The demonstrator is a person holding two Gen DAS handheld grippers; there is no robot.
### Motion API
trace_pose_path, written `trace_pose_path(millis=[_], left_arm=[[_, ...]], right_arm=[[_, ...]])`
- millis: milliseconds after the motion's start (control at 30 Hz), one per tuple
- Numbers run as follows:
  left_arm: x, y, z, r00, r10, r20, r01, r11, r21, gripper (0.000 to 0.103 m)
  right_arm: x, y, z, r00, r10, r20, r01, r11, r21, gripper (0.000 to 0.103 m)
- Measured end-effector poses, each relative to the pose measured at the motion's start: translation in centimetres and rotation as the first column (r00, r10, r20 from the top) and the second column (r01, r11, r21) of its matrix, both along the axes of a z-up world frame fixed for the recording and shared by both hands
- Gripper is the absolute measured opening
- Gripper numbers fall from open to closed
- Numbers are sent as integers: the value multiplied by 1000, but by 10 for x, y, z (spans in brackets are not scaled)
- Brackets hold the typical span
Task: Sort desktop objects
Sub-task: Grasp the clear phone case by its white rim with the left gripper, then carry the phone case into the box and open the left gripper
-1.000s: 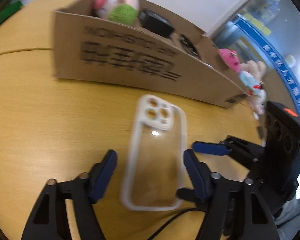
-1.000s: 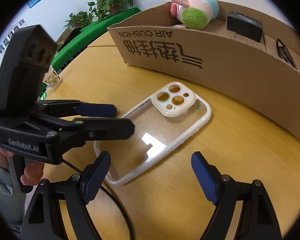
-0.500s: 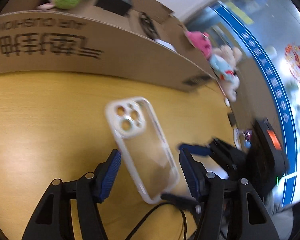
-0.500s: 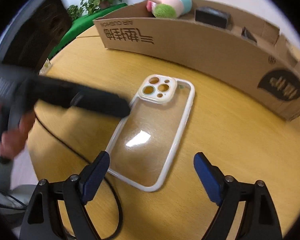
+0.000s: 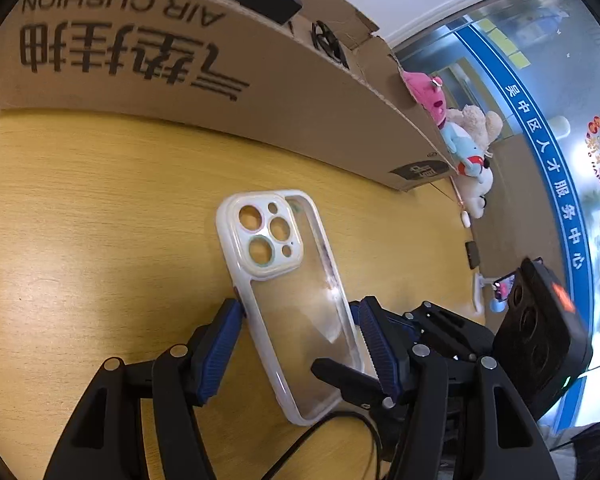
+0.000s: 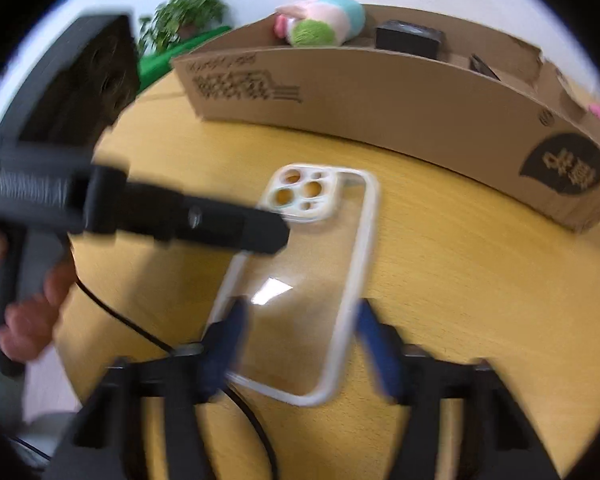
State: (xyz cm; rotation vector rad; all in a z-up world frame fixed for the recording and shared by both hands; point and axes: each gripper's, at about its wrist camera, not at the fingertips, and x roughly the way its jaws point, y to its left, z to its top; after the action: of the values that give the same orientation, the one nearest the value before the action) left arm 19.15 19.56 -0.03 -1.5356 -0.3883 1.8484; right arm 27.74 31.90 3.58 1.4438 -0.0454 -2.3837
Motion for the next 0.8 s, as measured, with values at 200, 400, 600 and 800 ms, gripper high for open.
trace_pose_path(millis=[200,400,600,800], left_arm=[[3,-4,-3,1000,15,13,-15,1000,-12,40],[2,-14,-9,997,48,65,-50,998,27,40],[6,-13,-10,996,45,76,-48,998,38,42],[9,-1,-10,997,26,76,-29,999,31,32]], right_arm=[[5,-17,-2,1000,27,15,-28,999,45,85],[14,-37,-7,998,44,-46,-37,988,147,88],[16,-41,-8,996,63,-60,-51,980,193,85],[13,-21,0,1000,-1,-6,1,1000,-7,83]])
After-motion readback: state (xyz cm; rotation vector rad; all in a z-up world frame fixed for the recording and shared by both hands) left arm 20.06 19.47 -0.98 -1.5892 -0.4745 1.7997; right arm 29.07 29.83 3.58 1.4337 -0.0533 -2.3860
